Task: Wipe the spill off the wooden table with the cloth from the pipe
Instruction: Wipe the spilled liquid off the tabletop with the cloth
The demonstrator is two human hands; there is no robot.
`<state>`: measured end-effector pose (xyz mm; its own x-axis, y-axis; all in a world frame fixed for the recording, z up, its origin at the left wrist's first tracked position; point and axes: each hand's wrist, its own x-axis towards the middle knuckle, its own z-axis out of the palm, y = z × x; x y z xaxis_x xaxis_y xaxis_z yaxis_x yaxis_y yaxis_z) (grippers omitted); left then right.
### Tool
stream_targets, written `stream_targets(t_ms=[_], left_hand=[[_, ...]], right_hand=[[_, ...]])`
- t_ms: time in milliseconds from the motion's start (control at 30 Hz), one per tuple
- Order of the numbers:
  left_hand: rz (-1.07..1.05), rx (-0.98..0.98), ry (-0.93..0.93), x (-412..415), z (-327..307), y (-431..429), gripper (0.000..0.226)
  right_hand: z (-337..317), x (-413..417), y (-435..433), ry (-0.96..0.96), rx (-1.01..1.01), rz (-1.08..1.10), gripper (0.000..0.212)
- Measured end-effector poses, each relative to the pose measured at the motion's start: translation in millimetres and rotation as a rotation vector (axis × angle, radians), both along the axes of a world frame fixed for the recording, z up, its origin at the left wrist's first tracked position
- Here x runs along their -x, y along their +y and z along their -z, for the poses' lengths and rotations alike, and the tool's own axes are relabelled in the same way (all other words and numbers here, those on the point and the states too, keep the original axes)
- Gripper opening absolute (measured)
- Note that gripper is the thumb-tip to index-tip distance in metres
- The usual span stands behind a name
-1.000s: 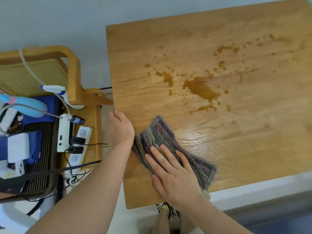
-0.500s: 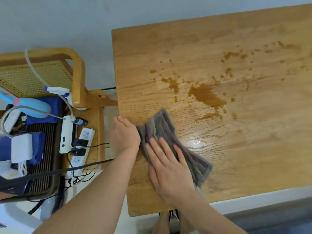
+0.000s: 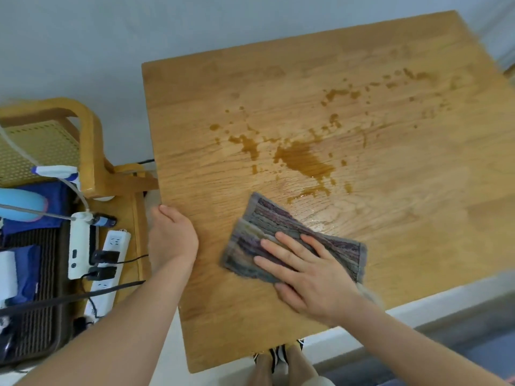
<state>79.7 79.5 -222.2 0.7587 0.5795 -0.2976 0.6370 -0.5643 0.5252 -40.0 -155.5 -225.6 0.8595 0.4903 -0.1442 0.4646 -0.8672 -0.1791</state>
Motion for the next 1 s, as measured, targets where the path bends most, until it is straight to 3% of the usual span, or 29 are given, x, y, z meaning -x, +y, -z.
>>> stream_targets(t_ms=[167,233,367,433,567,700,867,1000], left_hand=[[0.005,-0.040,-0.016,-1.6,0.6,-3.5,0.041],[0.011,-0.057,-0.007,-0.5,-0.6,-3.7,0.041],[0.015,-0.061,-0.014,-2.0,1.2,-2.8,0.039],[0.009,-0.063,-0.024,-2.9,2.6,-1.7,0.039],[0.004,-0.073,-0.008,-1.3,1.4,-1.9,0.040],[0.006,-0.065,0.000,-1.3,0.5,-3.5,0.037],[0.001,-0.082,0.012,-3.9,0.7,-4.2,0.032],[-0.003,-0.104,0.002,-5.8,-1.1,-4.8,0.031]], right_hand=[[-9.0,3.7,-66.6,0.033,0.085,0.125,0.053],[-6.3,3.6,-31.8,0.008,0.034,0.104,0.053],[1.9,-4.9,63.3,0.009,-0.136,-0.165,0.046],[1.6,-10.6,68.8,0.024,-0.174,-0.199,0.044],[-2.2,-12.1,-13.1,-0.005,-0.133,-0.135,0.045],[-11.9,-24.0,-71.2,-0.005,-0.236,0.012,0.040],[-5.6,-47.1,10.3,-0.048,-0.094,-0.097,0.051],[-0.1,-85.6,58.3,-0.017,-0.109,0.041,0.059]])
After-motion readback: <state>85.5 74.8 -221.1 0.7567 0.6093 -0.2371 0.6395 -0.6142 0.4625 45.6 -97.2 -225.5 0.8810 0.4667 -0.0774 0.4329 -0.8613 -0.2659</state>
